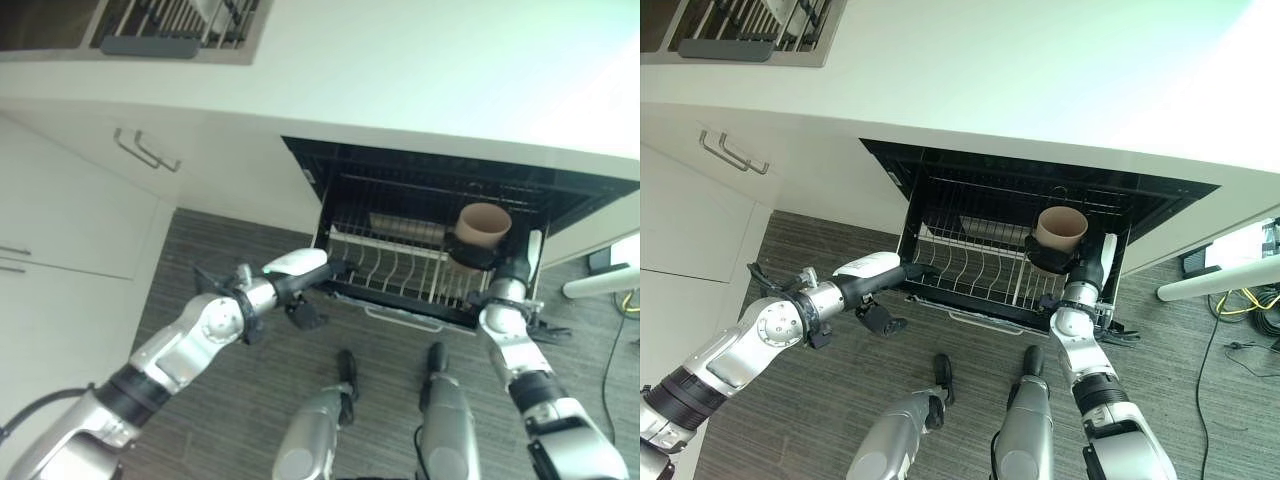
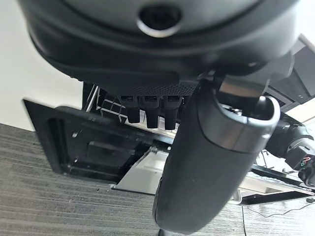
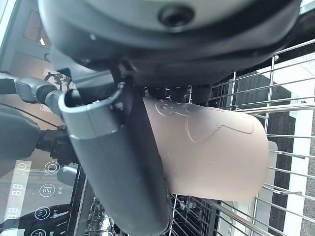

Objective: Place the dishes in the dishwasher.

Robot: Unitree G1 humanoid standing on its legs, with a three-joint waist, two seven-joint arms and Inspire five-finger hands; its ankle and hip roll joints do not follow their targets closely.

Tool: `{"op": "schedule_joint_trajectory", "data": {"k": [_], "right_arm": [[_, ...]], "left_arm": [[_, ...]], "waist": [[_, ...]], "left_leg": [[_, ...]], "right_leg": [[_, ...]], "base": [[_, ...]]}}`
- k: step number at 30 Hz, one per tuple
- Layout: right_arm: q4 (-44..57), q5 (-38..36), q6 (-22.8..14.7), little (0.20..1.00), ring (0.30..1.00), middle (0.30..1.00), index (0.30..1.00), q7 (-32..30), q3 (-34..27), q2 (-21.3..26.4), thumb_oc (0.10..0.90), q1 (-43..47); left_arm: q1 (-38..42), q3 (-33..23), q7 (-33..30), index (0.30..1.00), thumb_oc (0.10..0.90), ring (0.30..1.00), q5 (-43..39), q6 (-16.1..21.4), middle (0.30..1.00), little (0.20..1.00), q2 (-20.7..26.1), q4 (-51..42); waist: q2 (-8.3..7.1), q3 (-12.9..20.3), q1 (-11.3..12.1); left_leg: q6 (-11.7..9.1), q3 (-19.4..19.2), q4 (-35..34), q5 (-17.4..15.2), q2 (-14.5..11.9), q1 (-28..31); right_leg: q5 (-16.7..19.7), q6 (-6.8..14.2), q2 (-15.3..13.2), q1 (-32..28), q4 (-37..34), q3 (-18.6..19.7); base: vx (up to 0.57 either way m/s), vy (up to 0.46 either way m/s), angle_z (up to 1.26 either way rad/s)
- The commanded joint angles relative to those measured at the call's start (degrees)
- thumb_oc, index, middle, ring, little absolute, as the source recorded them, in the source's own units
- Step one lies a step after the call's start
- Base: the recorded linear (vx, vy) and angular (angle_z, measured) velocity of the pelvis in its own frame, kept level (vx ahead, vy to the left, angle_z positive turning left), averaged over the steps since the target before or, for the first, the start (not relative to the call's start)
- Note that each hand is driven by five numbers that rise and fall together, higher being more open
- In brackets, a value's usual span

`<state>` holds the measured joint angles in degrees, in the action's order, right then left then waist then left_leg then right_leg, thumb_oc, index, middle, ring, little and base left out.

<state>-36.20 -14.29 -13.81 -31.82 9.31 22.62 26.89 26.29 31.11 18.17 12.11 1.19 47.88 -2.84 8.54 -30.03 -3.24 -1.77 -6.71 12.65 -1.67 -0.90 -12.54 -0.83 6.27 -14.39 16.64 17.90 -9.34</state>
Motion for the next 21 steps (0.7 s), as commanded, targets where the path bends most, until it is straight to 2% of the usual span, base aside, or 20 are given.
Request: {"op": "schedule_joint_trajectory", "data": {"k": [1,5,8,10,11,12,14,15,17,19,20,21], "right_arm": [[-2.3,-2.8,-0.7,0.9,0.9,0.9,0.9,-3.6,-4.5,3.3,0.8,-7.7],[-4.1,-1.7,0.5,0.9,0.9,0.9,0.9,-1.8,-4.2,2.5,0.8,-8.4],[-4.5,0.6,-0.8,0.9,0.9,0.9,0.9,-1.7,-3.9,2.6,0.8,-8.9],[-4.5,1.2,-3.2,0.9,0.9,0.9,0.9,-1.6,-3.8,2.7,0.8,-8.8],[-3.0,3.1,-8.6,0.9,0.9,0.9,0.9,-1.5,-3.8,2.9,0.8,-8.8],[-3.0,3.1,-8.6,0.9,0.9,0.9,0.9,-1.5,-3.8,2.9,0.8,-8.8],[1.4,7.7,-12.3,0.9,0.9,0.9,0.9,-1.7,-4.2,3.8,0.8,-9.4],[1.8,8.8,-12.5,0.9,0.9,0.9,0.9,-2.1,-4.3,4.0,0.8,-9.4],[3.5,14.2,-13.7,0.9,0.9,0.9,0.9,-6.3,-4.0,5.1,0.8,-9.2],[4.8,16.7,-13.0,0.9,0.9,0.9,0.9,-7.8,-4.0,5.8,0.8,-9.6],[5.1,14.8,-11.0,0.9,0.9,0.9,0.9,-5.9,-4.0,6.1,0.8,-9.7],[4.4,10.7,-7.3,0.9,0.9,0.9,0.9,-2.4,-4.1,6.2,0.8,-9.8]], "left_arm": [[0.6,-4.9,-2.1,0.9,0.8,0.9,-0.3,1.1,0.9,0.9,-4.1,-4.2],[0.7,-5.0,-1.9,0.9,0.8,0.9,-1.1,0.2,0.9,0.9,-4.0,-5.0],[0.4,-5.3,-1.6,0.9,0.8,0.9,-1.0,0.2,0.9,0.9,-4.0,-5.2],[0.3,-5.4,-1.2,0.9,0.8,0.9,-1.0,0.4,0.9,0.9,-4.0,-5.2],[0.0,-5.7,-1.0,0.9,0.8,0.9,-0.8,0.6,0.9,0.9,-4.2,-5.3],[0.0,-5.7,-1.0,0.9,0.8,0.9,-0.8,0.6,0.9,0.9,-4.2,-5.3],[-0.7,-6.2,-0.8,0.9,0.8,0.9,-0.2,0.7,0.9,0.9,-5.0,-5.4],[-0.8,-6.3,-0.8,0.9,0.8,0.9,-0.2,0.8,0.9,0.9,-4.9,-5.3],[-1.0,-6.5,-0.9,0.9,0.8,0.9,0.0,0.8,0.9,0.9,-5.0,-5.4],[-1.2,-6.6,-1.0,0.9,0.8,0.9,0.6,0.8,0.9,0.9,-5.3,-5.3],[-1.2,-6.6,-1.0,0.9,0.8,0.9,0.7,1.0,0.9,0.9,-5.3,-5.2],[-1.1,-6.6,-1.1,0.9,0.8,0.9,0.6,1.0,0.9,0.9,-5.2,-5.2]], "waist": [[2.04,3.6,-1.7],[2.57,4.0,-1.8],[2.53,4.2,-1.7],[2.53,4.2,-1.5],[2.6,4.4,-1.5],[2.6,4.4,-1.5],[2.54,4.6,-1.9],[2.55,4.7,-1.9],[2.55,4.8,-2.1],[2.51,5.0,-2.3],[2.54,5.0,-2.3],[2.51,5.0,-2.4]], "left_leg": [[-1.6,-3.4,4.5,-5.7,-3.1,-1.8],[-1.5,-3.3,4.5,-5.8,-2.9,-1.7],[-1.5,-3.2,4.5,-5.7,-2.9,-1.8],[-1.5,-3.1,4.5,-5.7,-2.9,-1.8],[-1.5,-3.0,4.5,-5.7,-2.8,-1.8],[-1.5,-3.0,4.5,-5.7,-2.8,-1.8],[-1.4,-3.0,4.5,-5.7,-2.8,-1.9],[-1.4,-3.0,4.5,-5.8,-2.7,-2.0],[-1.5,-3.2,4.5,-5.8,-2.8,-1.9],[-1.5,-3.2,4.5,-5.8,-2.8,-1.8],[-1.5,-3.2,4.5,-5.9,-2.8,-1.8],[-1.5,-3.2,4.5,-6.0,-2.8,-1.8]], "right_leg": [[-3.0,3.6,0.5,-0.9,-0.7,1.6],[-3.0,3.6,0.4,-1.0,-0.7,1.6],[-2.9,3.7,0.3,-1.1,-0.7,1.4],[-2.9,3.7,0.2,-1.1,-0.7,1.3],[-2.9,3.7,0.2,-1.1,-0.7,1.3],[-2.9,3.7,0.2,-1.1,-0.7,1.3],[-3.0,3.7,0.2,-1.0,-0.7,1.3],[-3.1,3.7,0.3,-0.9,-0.7,1.3],[-3.1,3.7,0.2,-1.0,-0.7,1.3],[-3.2,3.8,0.3,-1.0,-0.7,1.3],[-3.3,3.8,0.3,-1.0,-0.7,1.2],[-3.4,3.8,0.3,-1.0,-0.7,1.3]], "base": [[0.02,0.019,-0.05],[0.02,0.025,-0.03],[0.0,0.0,0.0],[0.0,0.0,0.0],[0.0,0.0,0.0],[0.0,0.0,0.0],[0.0,0.0,0.0],[0.0,0.0,0.0],[0.0,0.0,0.0],[0.0,0.0,0.0],[0.0,0.0,0.0],[0.0,0.0,0.0]]}}
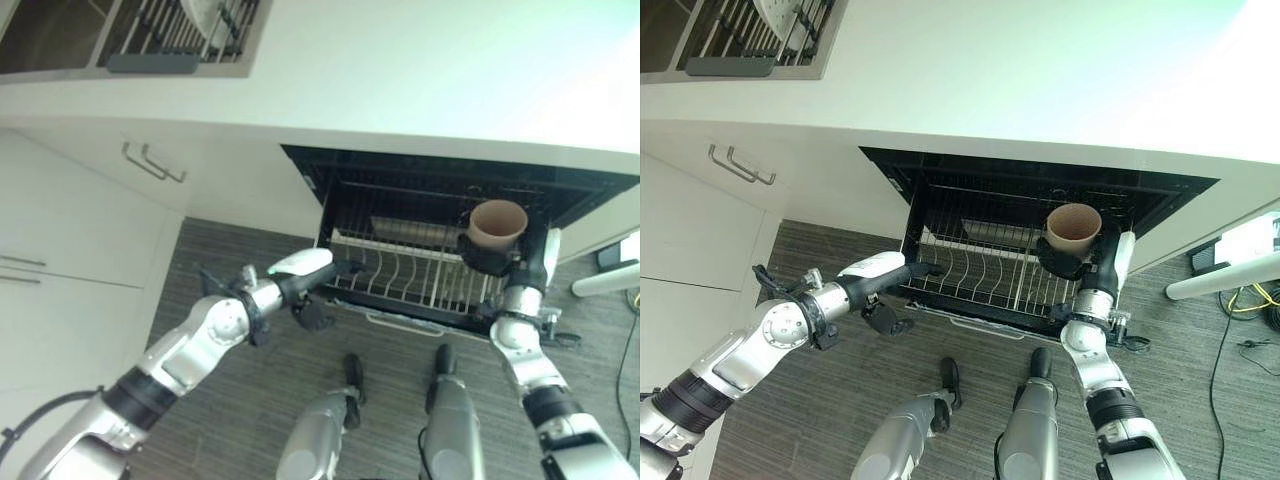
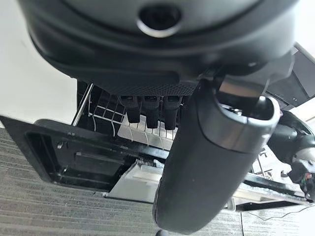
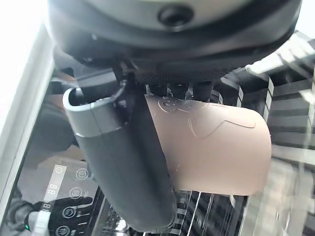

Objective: Place the dishes in the dishwasher.

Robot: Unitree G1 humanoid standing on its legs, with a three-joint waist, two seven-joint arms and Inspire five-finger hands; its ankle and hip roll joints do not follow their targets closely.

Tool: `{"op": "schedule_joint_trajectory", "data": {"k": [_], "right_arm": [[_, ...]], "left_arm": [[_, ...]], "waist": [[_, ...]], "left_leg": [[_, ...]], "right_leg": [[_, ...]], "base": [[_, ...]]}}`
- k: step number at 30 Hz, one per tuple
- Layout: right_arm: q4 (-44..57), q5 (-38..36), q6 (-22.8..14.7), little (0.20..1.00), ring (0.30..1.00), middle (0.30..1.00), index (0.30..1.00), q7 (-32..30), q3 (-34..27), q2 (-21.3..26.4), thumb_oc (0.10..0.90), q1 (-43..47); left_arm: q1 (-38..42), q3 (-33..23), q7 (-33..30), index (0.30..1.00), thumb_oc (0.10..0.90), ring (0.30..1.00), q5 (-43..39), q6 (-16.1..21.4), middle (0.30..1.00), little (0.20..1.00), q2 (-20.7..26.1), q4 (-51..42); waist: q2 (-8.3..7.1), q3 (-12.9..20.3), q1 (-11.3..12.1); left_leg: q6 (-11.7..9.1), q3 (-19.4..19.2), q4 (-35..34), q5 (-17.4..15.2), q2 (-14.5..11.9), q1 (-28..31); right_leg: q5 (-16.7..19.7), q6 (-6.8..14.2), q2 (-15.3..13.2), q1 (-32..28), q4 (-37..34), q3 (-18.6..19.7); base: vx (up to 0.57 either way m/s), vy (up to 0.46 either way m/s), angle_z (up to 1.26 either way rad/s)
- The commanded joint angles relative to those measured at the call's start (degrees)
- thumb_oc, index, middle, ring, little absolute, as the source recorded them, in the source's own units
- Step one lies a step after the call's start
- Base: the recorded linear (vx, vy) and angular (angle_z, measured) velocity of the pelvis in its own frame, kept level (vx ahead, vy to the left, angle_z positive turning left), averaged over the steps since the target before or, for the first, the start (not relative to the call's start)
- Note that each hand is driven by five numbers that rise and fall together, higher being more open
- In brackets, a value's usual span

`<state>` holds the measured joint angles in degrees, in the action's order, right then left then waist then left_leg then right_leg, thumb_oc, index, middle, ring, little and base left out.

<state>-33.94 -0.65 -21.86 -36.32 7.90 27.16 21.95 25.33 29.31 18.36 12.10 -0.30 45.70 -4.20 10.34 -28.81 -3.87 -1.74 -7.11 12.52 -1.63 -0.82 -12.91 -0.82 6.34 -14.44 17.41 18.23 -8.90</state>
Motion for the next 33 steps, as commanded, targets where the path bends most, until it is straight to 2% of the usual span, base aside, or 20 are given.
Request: {"op": "schedule_joint_trajectory", "data": {"k": [1,2,3,4,5,7,11,14,16,17,18,19,22,24,25,27,28,30,31,33], "right_arm": [[-0.4,-1.1,1.0,0.9,0.9,0.9,0.9,0.2,-2.8,1.6,0.8,-5.2],[-0.5,-0.9,1.7,0.9,0.9,0.9,0.9,0.7,-2.8,1.6,0.8,-5.5],[-1.1,-3.4,5.3,0.9,0.9,0.9,0.9,3.9,-2.1,1.8,0.8,-6.1],[-2.3,-0.3,3.6,0.9,0.9,0.9,0.9,0.4,-1.7,1.9,0.8,-5.6],[-2.6,-0.3,5.6,0.9,0.9,0.9,0.9,3.9,-0.9,2.2,0.8,-5.7],[-3.9,-6.3,9.8,0.9,0.9,0.9,0.9,6.9,0.4,2.0,0.8,-5.1],[-7.8,-8.9,9.0,0.9,0.9,0.9,0.9,7.3,0.6,1.3,0.8,-4.6],[-11.2,-16.0,11.9,0.9,0.9,0.9,0.9,13.4,-0.5,-0.1,0.8,-4.0],[-13.0,-17.3,16.1,0.9,0.9,0.9,0.9,17.8,-0.2,-0.7,0.8,-3.5],[-13.5,-16.9,16.8,0.9,0.9,0.9,0.9,16.9,0.1,-1.0,0.8,-3.3],[-13.6,-7.8,15.0,0.9,0.9,0.9,0.9,9.6,0.8,-0.5,0.8,-3.0],[-12.9,-3.0,17.4,0.9,0.9,0.9,0.9,7.6,1.5,0.3,0.8,-2.7],[-12.6,1.6,24.1,0.9,0.9,0.9,0.9,9.0,3.0,1.6,0.8,-2.5],[-13.4,2.9,26.4,0.9,0.9,0.9,0.9,10.2,4.0,2.3,0.8,-2.2],[-14.3,4.4,29.3,0.9,0.9,0.9,0.9,13.2,4.6,2.8,0.8,-1.6],[-15.9,6.5,32.3,0.9,0.9,0.9,0.9,19.2,6.0,3.5,0.8,-0.7],[-17.5,6.9,32.2,0.9,0.9,0.9,0.9,22.0,7.7,3.7,0.8,0.0],[-20.0,11.2,28.8,0.9,0.9,0.9,0.9,26.8,11.0,5.5,0.8,2.5],[-20.6,10.5,27.0,0.9,0.9,0.9,0.9,32.3,12.5,7.0,0.8,4.1],[-21.4,8.1,26.9,0.9,0.9,0.9,0.9,43.7,13.7,8.1,0.8,5.2]], "left_arm": [[-0.5,-5.3,-0.8,0.9,0.8,0.9,0.9,2.0,0.9,0.9,-3.1,-4.7],[-0.7,-5.4,-0.7,0.9,0.8,0.9,0.8,1.9,0.9,0.9,-3.0,-4.9],[-0.6,-5.3,-1.2,0.9,0.8,0.9,0.2,2.4,0.9,0.9,-2.2,-4.6],[-0.1,-4.9,-1.2,0.9,0.8,0.9,0.2,2.4,0.9,0.9,-2.2,-4.5],[-0.1,-4.9,-0.9,0.9,0.8,0.9,0.1,3.1,0.9,0.9,-1.8,-4.3],[0.6,-4.1,-1.2,0.9,0.8,0.9,0.0,3.5,0.9,0.9,-1.4,-3.6],[1.2,-3.8,-1.3,0.9,0.8,0.9,0.2,3.2,0.9,0.9,-1.3,-3.6],[2.6,-3.7,-0.4,0.9,0.8,0.9,-1.0,3.1,0.9,0.9,-0.4,-3.6],[3.8,-3.3,0.4,0.9,0.8,0.9,-1.5,2.6,0.9,0.9,0.3,-3.9],[4.0,-3.2,0.8,0.9,0.8,0.9,-1.3,2.7,0.9,0.9,0.3,-3.7],[4.2,-3.0,1.4,0.9,0.8,0.9,-0.5,2.6,0.9,0.9,0.3,-3.9],[4.3,-2.7,1.0,0.9,0.8,0.9,-0.3,2.6,0.9,0.9,0.3,-3.9],[4.5,-2.9,1.0,0.9,0.8,0.9,0.0,2.5,0.9,0.9,0.2,-4.0],[4.8,-2.9,1.2,0.9,0.8,0.9,-0.2,2.9,0.9,0.9,0.8,-3.7],[5.2,-2.9,1.4,0.9,0.8,0.9,-0.4,3.2,0.9,0.9,1.4,-3.6],[5.8,-2.9,2.3,0.9,0.8,0.9,-0.3,3.4,0.9,0.9,1.9,-3.6],[6.3,-2.8,3.1,0.9,0.8,0.9,0.0,4.0,0.9,0.9,2.2,-3.3],[7.6,-2.2,4.2,0.9,0.8,0.9,0.4,5.2,0.9,0.9,3.6,-2.5],[8.3,-2.1,4.9,0.9,0.8,0.9,0.7,5.3,0.9,0.9,4.3,-2.7],[9.2,-2.1,5.9,0.9,0.8,0.9,0.7,5.7,0.9,0.9,4.9,-2.5]], "waist": [[0.71,3.8,-1.7],[0.7,3.8,-1.7],[0.47,3.8,-1.8],[0.45,3.7,-1.7],[0.41,3.6,-1.5],[0.18,3.5,-1.4],[-0.11,3.2,-1.1],[-0.25,3.2,-0.7],[-0.56,3.2,-0.3],[-0.76,3.2,-0.2],[-1.19,3.1,0.1],[-1.23,3.0,0.1],[-1.28,2.8,0.0],[-1.56,2.7,0.3],[-1.83,2.6,0.5],[-2.29,2.4,1.0],[-2.84,2.3,1.6],[-4.13,1.8,2.7],[-4.86,1.4,3.3],[-5.43,1.1,3.8]], "left_leg": [[-1.5,-2.9,4.7,-6.0,-3.0,-1.1],[-1.5,-2.9,4.7,-6.0,-3.0,-1.0],[-1.5,-3.0,4.7,-6.0,-3.1,-1.1],[-1.5,-2.9,4.7,-6.0,-3.1,-1.0],[-1.5,-2.6,4.7,-6.0,-3.1,-1.1],[-1.6,-2.5,4.7,-6.0,-3.2,-1.4],[-1.5,-2.6,4.7,-6.0,-3.3,-1.3],[-1.6,-2.8,4.7,-6.0,-3.4,-1.4],[-1.6,-2.8,4.7,-6.0,-3.5,-1.5],[-1.6,-2.9,4.7,-5.9,-3.5,-1.5],[-1.6,-2.7,4.7,-5.9,-3.7,-1.6],[-1.6,-2.5,4.7,-5.9,-3.6,-1.7],[-1.5,-2.6,4.7,-5.9,-3.5,-1.8],[-1.5,-2.5,4.7,-5.8,-3.6,-1.8],[-1.5,-2.3,4.7,-5.8,-3.6,-2.0],[-1.6,-2.0,4.7,-5.7,-3.6,-2.1],[-1.6,-1.8,4.7,-5.5,-3.9,-2.2],[-1.6,-1.0,4.7,-5.2,-4.3,-2.5],[-1.7,-0.5,4.7,-5.0,-4.4,-2.7],[-1.7,-0.1,4.7,-4.8,-4.5,-2.9]], "right_leg": [[-3.4,3.7,0.2,-2.1,-1.0,0.6],[-3.4,3.7,0.2,-2.2,-1.0,0.5],[-3.4,3.8,0.1,-2.1,-1.0,0.5],[-3.2,3.7,0.0,-2.1,-1.0,0.7],[-3.2,3.8,0.0,-2.2,-1.0,0.3],[-3.2,3.8,-0.2,-2.0,-1.0,0.5],[-3.0,3.8,-0.3,-2.0,-1.0,0.0],[-2.9,3.9,-0.4,-1.9,-1.0,-0.3],[-2.7,4.0,-0.4,-1.9,-1.0,-0.4],[-2.6,4.0,-0.5,-1.9,-1.0,-0.4],[-2.4,4.2,-0.4,-1.9,-1.0,-0.7],[-2.3,4.1,-0.2,-1.8,-1.0,-0.6],[-2.3,4.1,-0.2,-1.7,-1.0,-0.5],[-2.3,4.1,-0.2,-1.8,-1.0,-0.7],[-2.3,4.1,-0.1,-1.7,-1.0,-0.8],[-2.1,4.1,-0.1,-1.7,-1.0,-1.0],[-1.9,4.1,-0.2,-1.8,-1.0,-1.4],[-1.6,4.1,-0.1,-2.0,-1.0,-2.2],[-1.5,4.1,0.2,-2.0,-1.0,-2.6],[-1.5,4.2,0.3,-2.0,-1.0,-2.9]], "base": [[0.0,0.0,0.0],[0.0,0.0,0.0],[-0.02,-0.031,-0.01],[-0.04,-0.058,0.01],[-0.04,-0.048,0.03],[-0.04,-0.048,0.06],[-0.03,-0.033,0.09],[-0.03,-0.037,0.03],[-0.01,-0.077,0.01],[-0.01,-0.113,0.02],[-0.01,-0.097,0.04],[-0.01,-0.065,0.03],[0.0,0.0,0.0],[-0.01,-0.059,0.0],[-0.03,-0.085,0.01],[-0.02,-0.117,0.0],[-0.02,-0.185,0.0],[-0.05,-0.267,0.14],[-0.06,-0.236,0.25],[-0.03,-0.155,0.12]]}}
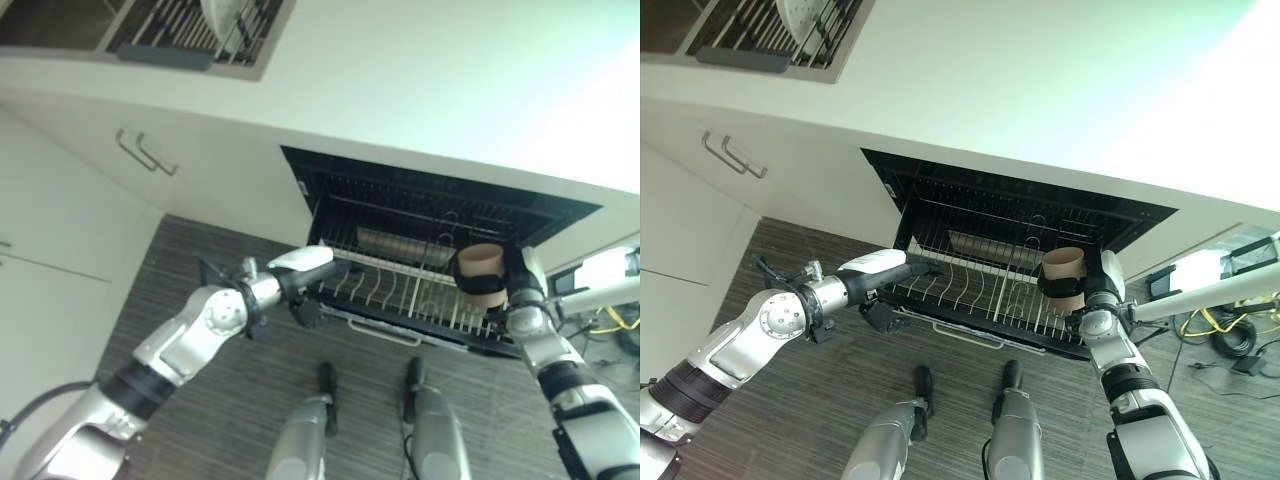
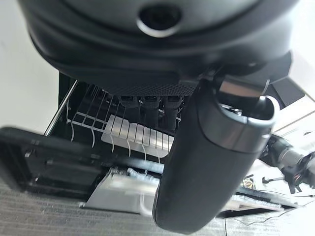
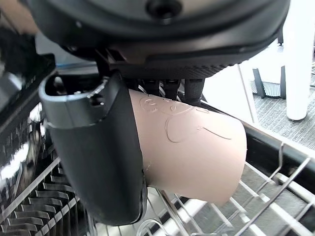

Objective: Place the dishes in the dishwasher.

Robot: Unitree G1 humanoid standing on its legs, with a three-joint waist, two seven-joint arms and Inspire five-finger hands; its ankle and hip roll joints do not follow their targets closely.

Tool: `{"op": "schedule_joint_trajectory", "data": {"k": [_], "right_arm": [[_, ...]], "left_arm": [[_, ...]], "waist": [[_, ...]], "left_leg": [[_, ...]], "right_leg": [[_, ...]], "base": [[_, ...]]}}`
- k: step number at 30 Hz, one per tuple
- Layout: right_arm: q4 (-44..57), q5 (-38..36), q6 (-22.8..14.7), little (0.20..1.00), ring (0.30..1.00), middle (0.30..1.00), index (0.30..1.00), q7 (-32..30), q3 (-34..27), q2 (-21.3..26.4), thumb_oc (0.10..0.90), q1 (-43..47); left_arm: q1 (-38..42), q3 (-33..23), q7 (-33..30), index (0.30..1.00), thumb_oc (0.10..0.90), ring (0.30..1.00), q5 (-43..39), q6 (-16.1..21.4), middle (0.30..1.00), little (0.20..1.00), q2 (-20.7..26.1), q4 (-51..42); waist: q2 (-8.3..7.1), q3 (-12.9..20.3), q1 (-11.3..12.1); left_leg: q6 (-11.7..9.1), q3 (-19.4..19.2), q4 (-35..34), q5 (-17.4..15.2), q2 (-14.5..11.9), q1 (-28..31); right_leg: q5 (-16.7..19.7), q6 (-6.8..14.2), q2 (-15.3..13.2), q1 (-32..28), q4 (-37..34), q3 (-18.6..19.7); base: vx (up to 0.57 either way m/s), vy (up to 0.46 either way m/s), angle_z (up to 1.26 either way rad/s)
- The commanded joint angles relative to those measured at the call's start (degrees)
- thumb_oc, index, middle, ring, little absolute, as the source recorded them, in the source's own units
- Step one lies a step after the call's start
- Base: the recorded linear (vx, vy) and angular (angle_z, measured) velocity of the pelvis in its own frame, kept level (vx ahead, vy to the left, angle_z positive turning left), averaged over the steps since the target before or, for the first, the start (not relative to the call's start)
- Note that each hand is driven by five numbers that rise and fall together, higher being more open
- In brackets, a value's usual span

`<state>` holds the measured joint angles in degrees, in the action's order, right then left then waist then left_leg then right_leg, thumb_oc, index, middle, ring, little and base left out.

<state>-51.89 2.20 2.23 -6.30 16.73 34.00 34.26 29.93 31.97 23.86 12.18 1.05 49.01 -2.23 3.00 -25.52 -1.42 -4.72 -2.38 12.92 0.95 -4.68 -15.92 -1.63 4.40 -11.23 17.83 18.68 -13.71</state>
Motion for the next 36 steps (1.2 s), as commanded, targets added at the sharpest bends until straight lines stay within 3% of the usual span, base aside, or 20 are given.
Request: {"op": "schedule_joint_trajectory", "data": {"k": [1,3,7,11,14,17,19,23,27,28,29,30,31,32,33,35,36], "right_arm": [[-4.2,2.8,2.8,0.9,0.9,0.9,0.9,18.1,5.3,1.5,0.8,-6.7],[-5.5,-0.7,2.9,0.9,0.9,0.9,0.9,20.8,5.6,2.5,0.8,-4.9],[-6.2,-0.6,1.8,0.9,0.9,0.9,0.9,22.2,5.3,3.6,0.8,-4.0],[-5.7,-2.9,-2.7,0.9,0.9,0.9,0.9,20.3,4.4,5.2,0.8,-2.5],[-2.8,-7.4,-5.7,0.9,0.9,0.9,0.9,15.4,2.8,5.1,0.8,-2.9],[0.8,-15.9,-6.2,0.9,0.9,0.9,0.9,12.3,0.5,4.3,0.8,-3.7],[2.8,-25.7,-6.6,0.9,0.9,0.9,0.9,8.8,-2.6,2.6,0.8,-4.8],[5.8,-42.3,-5.4,0.9,0.9,0.9,0.9,4.6,-11.1,-2.8,0.8,-8.6],[6.4,-52.9,-2.6,0.9,0.9,0.9,0.9,2.8,-16.6,-6.5,0.8,-11.6],[5.7,-51.7,-2.2,0.9,0.9,0.9,0.9,2.8,-17.8,-7.6,0.8,-12.0],[5.2,-43.2,-6.5,0.9,0.9,0.9,0.9,-0.8,-17.7,-8.1,0.8,-12.1],[5.0,-39.6,-7.9,0.9,0.9,0.9,0.9,-2.5,-17.4,-8.0,0.8,-12.0],[5.2,-28.4,-10.2,0.9,0.9,0.9,0.9,-4.9,-16.6,-7.4,0.8,-11.9],[5.9,-24.8,-8.5,0.9,0.9,0.9,0.9,-5.5,-15.2,-6.5,0.8,-11.5],[6.2,-25.8,-7.0,0.9,0.9,0.9,0.9,-5.7,-14.3,-6.2,0.8,-11.2],[6.4,-21.4,-10.0,0.9,0.9,0.9,0.9,-11.3,-12.7,-5.4,0.8,-11.5],[6.7,-17.2,-9.5,0.9,0.9,0.9,0.9,-11.5,-12.0,-4.7,0.8,-11.7]], "left_arm": [[5.1,-4.7,1.0,0.9,0.8,0.9,0.7,4.6,0.9,0.9,1.9,-4.2],[6.9,-4.3,2.3,0.9,0.8,0.9,0.5,5.1,0.9,0.9,2.2,-3.1],[7.7,-4.5,3.3,0.9,0.8,0.9,0.7,4.9,0.9,0.9,2.2,-2.9],[8.5,-4.1,2.9,0.9,0.8,0.9,0.1,4.8,0.9,0.9,2.5,-2.0],[7.8,-4.3,2.3,0.9,0.8,0.9,0.5,5.2,0.9,0.9,1.9,-0.9],[6.8,-4.8,1.4,0.9,0.8,0.9,1.0,5.1,0.9,0.9,1.2,-0.6],[6.2,-5.0,0.7,0.9,0.8,0.9,1.2,4.9,0.9,0.9,0.6,-0.3],[4.0,-6.3,-0.6,0.9,0.8,0.9,2.0,3.0,0.9,0.9,-1.5,-1.3],[3.0,-6.4,-1.7,0.9,0.8,0.9,0.9,1.9,0.9,0.9,-1.8,-2.5],[2.6,-6.5,-1.7,0.9,0.8,0.9,0.4,1.9,0.9,0.9,-1.9,-2.8],[2.6,-5.9,-2.0,0.9,0.8,0.9,-0.2,1.5,0.9,0.9,-1.9,-3.4],[2.6,-5.8,-2.1,0.9,0.8,0.9,-0.4,1.4,0.9,0.9,-1.8,-3.6],[2.7,-5.6,-2.2,0.9,0.8,0.9,-0.7,1.4,0.9,0.9,-1.6,-3.9],[2.9,-5.4,-2.3,0.9,0.8,0.9,-0.9,1.2,0.9,0.9,-1.3,-4.2],[3.0,-5.3,-2.4,0.9,0.8,0.9,-0.8,1.3,0.9,0.9,-1.4,-4.1],[2.6,-4.9,-3.1,0.9,0.8,0.9,-0.7,1.4,0.9,0.9,-1.3,-4.3],[2.3,-4.8,-3.5,0.9,0.8,0.9,-0.8,1.5,0.9,0.9,-1.1,-4.5]], "waist": [[1.55,-2.3,1.6],[0.78,-2.6,2.1],[0.27,-2.8,2.2],[0.35,-2.8,2.0],[0.49,-2.8,1.5],[0.75,-2.8,0.8],[1.06,-2.8,0.1],[2.05,-2.5,-1.4],[3.4,-2.2,-2.2],[3.94,-2.0,-2.2],[4.5,-1.9,-2.1],[4.6,-1.8,-2.1],[4.75,-1.9,-2.0],[4.8,-1.9,-2.0],[4.86,-1.9,-2.0],[5.0,-2.0,-1.9],[5.02,-2.0,-2.0]], "left_leg": [[1.2,-4.6,4.3,-7.2,-0.8,0.1],[1.2,-4.2,4.3,-7.1,-0.9,0.3],[1.1,-4.0,4.3,-6.9,-1.1,0.3],[1.0,-3.9,4.3,-6.7,-1.1,0.4],[0.9,-4.0,4.3,-6.7,-1.1,0.6],[0.9,-4.1,4.3,-6.8,-1.1,0.6],[0.9,-4.3,4.3,-6.9,-1.1,0.7],[1.0,-5.1,4.3,-7.6,-0.9,1.0],[1.2,-5.9,4.3,-8.0,-0.5,1.5],[1.3,-6.1,4.3,-8.1,-0.4,1.7],[1.3,-6.2,4.3,-8.2,-0.3,1.8],[1.3,-6.2,4.3,-8.2,-0.2,1.8],[1.3,-6.3,4.3,-8.6,-0.1,2.2],[1.4,-6.2,4.3,-8.2,0.0,1.7],[1.4,-6.3,4.3,-8.2,0.0,1.5],[1.4,-6.2,4.3,-8.1,0.1,1.6],[1.5,-6.1,4.3,-8.2,0.2,1.5]], "right_leg": [[-0.5,6.2,-2.9,-2.5,-1.5,1.7],[-0.5,6.2,-2.8,-2.7,-1.5,1.5],[-0.4,6.3,-2.4,-2.7,-1.5,1.5],[-0.4,6.2,-2.2,-2.9,-1.5,1.8],[-0.5,6.1,-2.2,-3.0,-1.5,2.0],[-0.6,6.0,-2.2,-2.8,-1.5,2.3],[-0.7,6.0,-2.1,-2.8,-1.5,2.6],[-1.3,5.9,-2.0,-2.5,-1.5,3.7],[-1.7,5.9,-2.1,-2.6,-1.5,4.4],[-1.7,5.9,-2.3,-2.7,-1.5,4.5],[-1.8,5.9,-2.4,-2.9,-1.5,4.6],[-1.8,5.9,-2.4,-2.9,-1.5,4.6],[-2.1,6.1,-2.5,-3.3,-1.5,4.6],[-1.6,6.0,-2.6,-2.8,-1.5,4.6],[-1.6,5.9,-2.6,-2.6,-1.5,4.6],[-1.5,5.9,-2.6,-2.7,-1.5,4.6],[-1.5,5.9,-2.5,-2.5,-1.5,4.6]], "base": [[0.0,-0.131,0.05],[0.0,-0.129,0.11],[0.0,-0.046,0.03],[0.0,0.008,-0.01],[0.01,0.035,-0.04],[0.0,0.056,-0.06],[0.02,0.076,-0.13],[0.01,0.113,-0.11],[0.03,0.12,-0.1],[0.05,0.102,-0.15],[0.04,0.074,-0.15],[0.04,0.04,-0.08],[0.0,0.0,0.0],[-0.02,0.016,0.04],[-0.03,0.004,0.06],[0.0,0.003,0.05],[0.0,0.0,0.0]]}}
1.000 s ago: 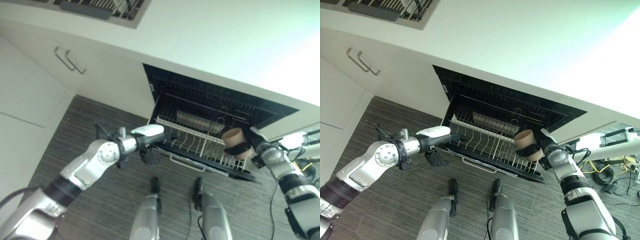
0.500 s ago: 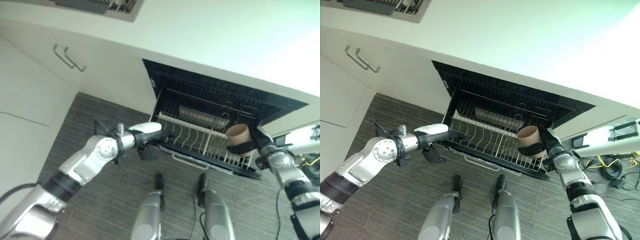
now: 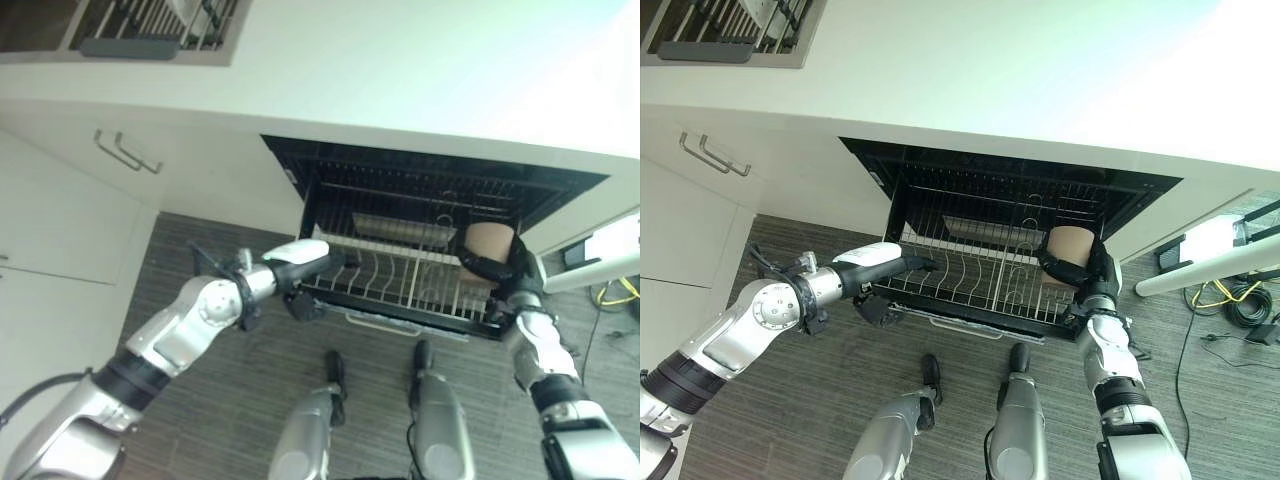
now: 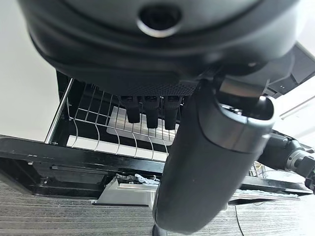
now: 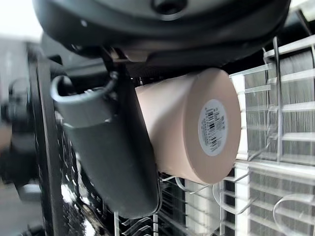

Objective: Place the dishes in the dishwasher.

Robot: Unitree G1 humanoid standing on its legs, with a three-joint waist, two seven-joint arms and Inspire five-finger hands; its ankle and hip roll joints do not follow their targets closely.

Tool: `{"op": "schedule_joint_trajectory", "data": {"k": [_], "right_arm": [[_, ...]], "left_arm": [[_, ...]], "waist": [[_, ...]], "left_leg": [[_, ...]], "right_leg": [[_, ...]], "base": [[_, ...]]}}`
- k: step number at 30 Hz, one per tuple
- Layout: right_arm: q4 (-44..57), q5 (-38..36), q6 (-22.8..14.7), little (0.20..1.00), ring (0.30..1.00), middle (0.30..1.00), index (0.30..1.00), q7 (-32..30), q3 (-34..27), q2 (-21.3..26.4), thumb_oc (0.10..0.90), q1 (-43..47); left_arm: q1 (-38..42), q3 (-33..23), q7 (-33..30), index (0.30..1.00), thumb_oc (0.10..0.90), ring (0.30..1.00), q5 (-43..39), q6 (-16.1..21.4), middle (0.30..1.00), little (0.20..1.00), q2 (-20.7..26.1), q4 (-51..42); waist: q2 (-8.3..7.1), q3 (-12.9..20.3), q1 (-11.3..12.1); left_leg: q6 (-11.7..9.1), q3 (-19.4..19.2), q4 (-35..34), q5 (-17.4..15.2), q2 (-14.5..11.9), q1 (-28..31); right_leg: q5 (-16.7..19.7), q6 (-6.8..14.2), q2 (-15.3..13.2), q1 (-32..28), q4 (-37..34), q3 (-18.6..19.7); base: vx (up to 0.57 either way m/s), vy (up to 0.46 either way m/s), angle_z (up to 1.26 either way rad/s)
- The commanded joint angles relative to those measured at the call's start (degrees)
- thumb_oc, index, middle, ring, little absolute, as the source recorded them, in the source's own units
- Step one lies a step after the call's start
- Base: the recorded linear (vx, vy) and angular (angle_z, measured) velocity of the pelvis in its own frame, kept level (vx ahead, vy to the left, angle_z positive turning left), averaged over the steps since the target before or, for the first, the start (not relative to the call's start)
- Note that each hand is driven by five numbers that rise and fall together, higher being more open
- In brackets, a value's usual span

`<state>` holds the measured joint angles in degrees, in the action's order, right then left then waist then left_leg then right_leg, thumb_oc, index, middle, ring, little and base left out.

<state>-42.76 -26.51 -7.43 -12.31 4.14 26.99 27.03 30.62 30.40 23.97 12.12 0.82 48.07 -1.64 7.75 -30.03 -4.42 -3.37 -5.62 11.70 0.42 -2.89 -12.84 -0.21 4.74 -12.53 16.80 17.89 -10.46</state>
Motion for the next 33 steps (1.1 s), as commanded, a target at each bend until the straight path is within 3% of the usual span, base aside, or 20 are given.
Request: {"op": "schedule_joint_trajectory", "data": {"k": [1,2,3,4,5,8,14,18,19,20,21,22,25,27,32,33], "right_arm": [[-2.4,13.5,2.5,0.9,0.9,0.9,0.9,-4.2,1.4,3.1,0.8,-4.4],[-2.4,13.8,2.7,0.9,0.9,0.9,0.9,-4.9,2.0,3.4,0.8,-4.2],[-1.9,19.0,-0.6,0.9,0.9,0.9,0.9,-9.9,2.9,4.2,0.8,-4.2],[-1.0,21.1,-1.3,0.9,0.9,0.9,0.9,-11.2,3.5,4.7,0.8,-4.4],[1.5,25.4,-1.2,0.9,0.9,0.9,0.9,-13.1,4.1,6.2,0.8,-4.6],[3.9,28.8,1.1,0.9,0.9,0.9,0.9,-16.8,5.0,7.1,0.8,-5.0],[2.9,23.7,2.2,0.9,0.9,0.9,0.9,-20.6,3.0,6.6,0.8,-6.8],[3.2,19.5,2.3,0.9,0.9,0.9,0.9,-19.2,2.0,5.3,0.8,-7.6],[3.2,16.0,1.5,0.9,0.9,0.9,0.9,-17.8,1.9,4.5,0.8,-7.8],[3.3,6.6,1.4,0.9,0.9,0.9,0.9,-12.8,1.8,3.1,0.8,-7.8],[3.2,6.0,1.5,0.9,0.9,0.9,0.9,-12.3,1.8,3.1,0.8,-7.8],[2.6,0.7,2.6,0.9,0.9,0.9,0.9,-10.0,1.2,1.4,0.8,-7.9],[1.4,4.5,1.7,0.9,0.9,0.9,0.9,-9.9,1.5,-0.4,0.8,-8.1],[2.0,9.6,3.1,0.9,0.9,0.9,0.9,-10.8,2.6,-0.5,0.8,-7.5],[5.4,13.6,5.0,0.9,0.9,0.9,0.9,-13.2,4.4,0.1,0.8,-7.2],[6.8,15.8,5.2,0.9,0.9,0.9,0.9,-16.0,4.8,0.1,0.8,-7.6]], "left_arm": [[1.6,-3.3,-3.8,0.9,0.8,0.9,-0.9,1.8,0.9,0.9,-0.1,-5.2],[1.6,-3.3,-3.7,0.9,0.8,0.9,-0.7,1.8,0.9,0.9,-0.2,-5.2],[1.2,-3.5,-3.7,0.9,0.8,0.9,-0.4,2.0,0.9,0.9,-0.3,-5.4],[0.8,-3.5,-3.9,0.9,0.8,0.9,-0.4,1.9,0.9,0.9,-0.1,-5.6],[0.3,-4.1,-4.1,0.9,0.8,0.9,-0.3,2.2,0.9,0.9,-0.1,-5.6],[-0.5,-4.3,-4.5,0.9,0.8,0.9,-0.1,2.7,0.9,0.9,-0.2,-5.4],[-1.4,-5.3,-4.4,0.9,0.8,0.9,-0.1,2.3,0.9,0.9,-0.5,-5.9],[-1.1,-5.4,-3.9,0.9,0.8,0.9,-0.1,1.8,0.9,0.9,-0.7,-6.1],[-1.1,-5.5,-3.7,0.9,0.8,0.9,-0.1,1.9,0.9,0.9,-0.8,-6.1],[-1.1,-5.5,-3.7,0.9,0.8,0.9,0.0,1.8,0.9,0.9,-0.9,-6.1],[-1.1,-5.4,-3.8,0.9,0.8,0.9,0.0,1.8,0.9,0.9,-0.8,-6.1],[-0.7,-5.1,-3.9,0.9,0.8,0.9,-0.1,1.5,0.9,0.9,-0.8,-6.2],[0.2,-4.6,-3.6,0.9,0.8,0.9,-0.8,0.9,0.9,0.9,-0.4,-6.3],[0.5,-4.2,-3.6,0.9,0.8,0.9,-0.9,0.8,0.9,0.9,-0.5,-6.2],[-0.6,-4.6,-3.5,0.9,0.8,0.9,-0.2,0.9,0.9,0.9,-0.9,-6.3],[-1.2,-5.0,-3.4,0.9,0.8,0.9,0.0,0.8,0.9,0.9,-1.1,-6.6]], "waist": [[0.37,2.5,1.0],[0.45,2.4,1.0],[0.53,2.3,1.1],[0.5,2.3,1.0],[0.44,2.3,0.8],[0.54,2.3,0.5],[0.46,2.5,-0.1],[0.49,2.6,-0.3],[0.55,2.6,-0.3],[0.58,2.5,-0.3],[0.53,2.5,-0.3],[0.52,2.5,-0.3],[0.59,2.7,-0.2],[0.75,2.7,0.0],[0.74,2.8,0.1],[0.84,3.0,0.0]], "left_leg": [[0.1,-3.0,5.5,-7.7,-1.5,-1.8],[0.2,-3.1,5.5,-7.6,-1.5,-1.8],[0.2,-3.0,5.5,-7.6,-1.6,-1.8],[0.2,-2.9,5.5,-7.6,-1.6,-1.7],[0.3,-3.0,5.5,-7.7,-1.5,-2.0],[0.3,-3.1,5.5,-7.8,-1.5,-2.0],[0.3,-3.8,5.5,-7.9,-1.7,-1.7],[0.3,-3.8,5.5,-8.0,-1.7,-1.6],[0.3,-3.9,5.5,-8.0,-1.7,-1.5],[0.3,-3.8,5.5,-8.0,-1.7,-1.5],[0.3,-3.8,5.5,-8.0,-1.7,-1.4],[0.3,-4.0,5.5,-8.0,-1.8,-1.4],[0.3,-4.1,5.5,-8.0,-1.8,-1.5],[0.3,-4.0,5.5,-8.0,-1.7,-1.4],[0.4,-4.0,5.5,-8.0,-1.6,-1.4],[0.4,-4.0,5.5,-8.0,-1.6,-1.2]], "right_leg": [[-2.9,5.5,-1.3,-1.3,-0.7,1.4],[-2.8,5.5,-1.4,-1.2,-0.7,1.4],[-2.8,5.5,-1.4,-1.3,-0.7,1.3],[-2.8,5.5,-1.4,-1.3,-0.7,1.2],[-2.8,5.4,-1.4,-1.0,-0.7,1.3],[-2.9,5.5,-1.3,-0.9,-0.7,1.2],[-3.1,5.4,-1.2,-0.8,-0.7,1.3],[-3.1,5.4,-1.1,-0.9,-0.7,1.5],[-3.0,5.4,-1.2,-0.8,-0.7,1.6],[-3.1,5.4,-1.1,-0.9,-0.7,1.7],[-3.2,5.4,-1.1,-0.9,-0.7,1.7],[-3.1,5.3,-1.3,-0.8,-0.7,1.8],[-3.1,5.4,-1.3,-0.8,-0.7,1.7],[-3.1,5.3,-1.3,-0.9,-0.7,1.7],[-3.1,5.3,-1.3,-0.9,-0.7,1.7],[-3.2,5.2,-1.3,-1.0,-0.7,1.8]], "base": [[0.0,0.0,0.0],[0.0,0.0,0.0],[0.0,0.0,0.0],[0.0,0.0,0.0],[0.0,0.0,0.0],[0.0,0.011,0.0],[0.0,0.0,0.0],[0.0,0.0,0.0],[0.0,0.0,0.0],[0.0,0.0,0.0],[0.0,0.0,0.0],[0.0,0.0,0.0],[0.0,0.0,0.0],[0.0,0.0,0.0],[0.01,0.005,0.0],[0.03,0.033,-0.01]]}}
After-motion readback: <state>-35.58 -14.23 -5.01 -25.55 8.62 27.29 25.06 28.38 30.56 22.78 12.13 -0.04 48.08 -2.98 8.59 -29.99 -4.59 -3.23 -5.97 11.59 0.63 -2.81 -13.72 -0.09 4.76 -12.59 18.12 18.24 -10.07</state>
